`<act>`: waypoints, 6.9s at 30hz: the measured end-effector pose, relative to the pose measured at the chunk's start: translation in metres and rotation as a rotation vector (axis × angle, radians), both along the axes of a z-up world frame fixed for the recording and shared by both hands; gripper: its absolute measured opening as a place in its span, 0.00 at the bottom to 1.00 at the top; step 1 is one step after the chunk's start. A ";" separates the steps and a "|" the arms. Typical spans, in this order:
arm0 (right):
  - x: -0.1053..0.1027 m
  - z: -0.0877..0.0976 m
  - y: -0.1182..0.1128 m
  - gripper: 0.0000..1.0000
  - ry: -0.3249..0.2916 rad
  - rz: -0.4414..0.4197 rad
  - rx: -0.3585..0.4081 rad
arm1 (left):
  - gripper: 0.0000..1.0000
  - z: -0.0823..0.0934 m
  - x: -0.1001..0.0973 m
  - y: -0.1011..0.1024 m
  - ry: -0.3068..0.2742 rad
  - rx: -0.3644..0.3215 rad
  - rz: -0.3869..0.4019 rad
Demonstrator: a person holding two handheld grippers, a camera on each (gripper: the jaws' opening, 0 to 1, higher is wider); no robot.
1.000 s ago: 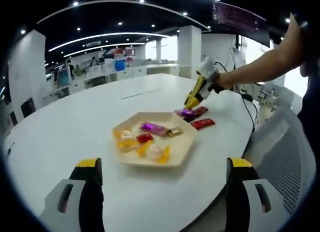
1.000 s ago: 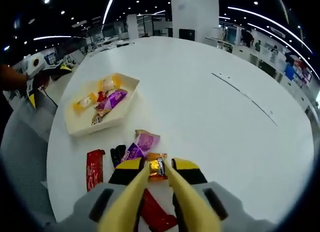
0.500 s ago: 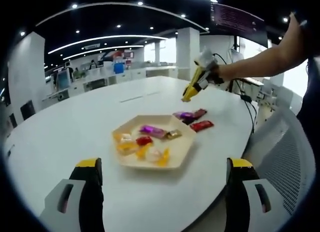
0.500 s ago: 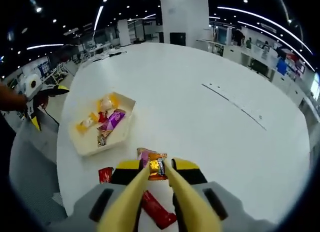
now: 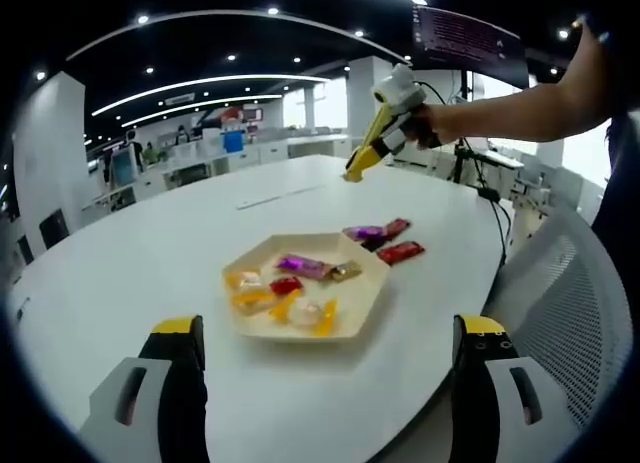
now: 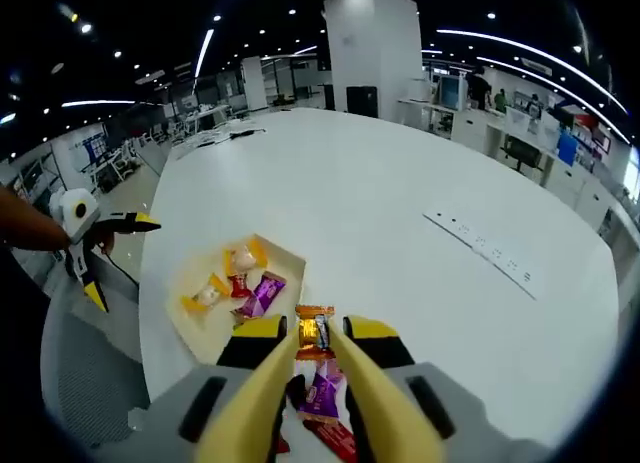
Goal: Place the target food into the container with the food tongs after gripping and lifting it, then release it inside without dropping or visibly crushing the food.
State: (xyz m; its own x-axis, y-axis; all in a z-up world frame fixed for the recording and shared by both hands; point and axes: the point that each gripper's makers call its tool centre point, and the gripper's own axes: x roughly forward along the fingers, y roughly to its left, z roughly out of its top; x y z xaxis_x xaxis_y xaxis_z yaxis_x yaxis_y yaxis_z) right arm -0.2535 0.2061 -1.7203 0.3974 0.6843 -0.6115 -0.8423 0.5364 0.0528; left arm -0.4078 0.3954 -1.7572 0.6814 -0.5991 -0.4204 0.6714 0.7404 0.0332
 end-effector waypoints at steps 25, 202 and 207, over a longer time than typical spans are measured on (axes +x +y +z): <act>-0.059 -0.012 0.118 0.22 0.001 0.220 -0.007 | 0.98 -0.005 -0.001 0.000 -0.011 0.054 -0.020; 0.003 -0.023 -0.038 0.23 -0.002 -0.147 -0.063 | 0.99 -0.002 -0.001 -0.002 0.004 0.004 -0.014; 0.003 -0.014 -0.030 0.23 -0.008 -0.124 -0.062 | 0.99 -0.003 -0.001 -0.002 0.005 0.010 -0.017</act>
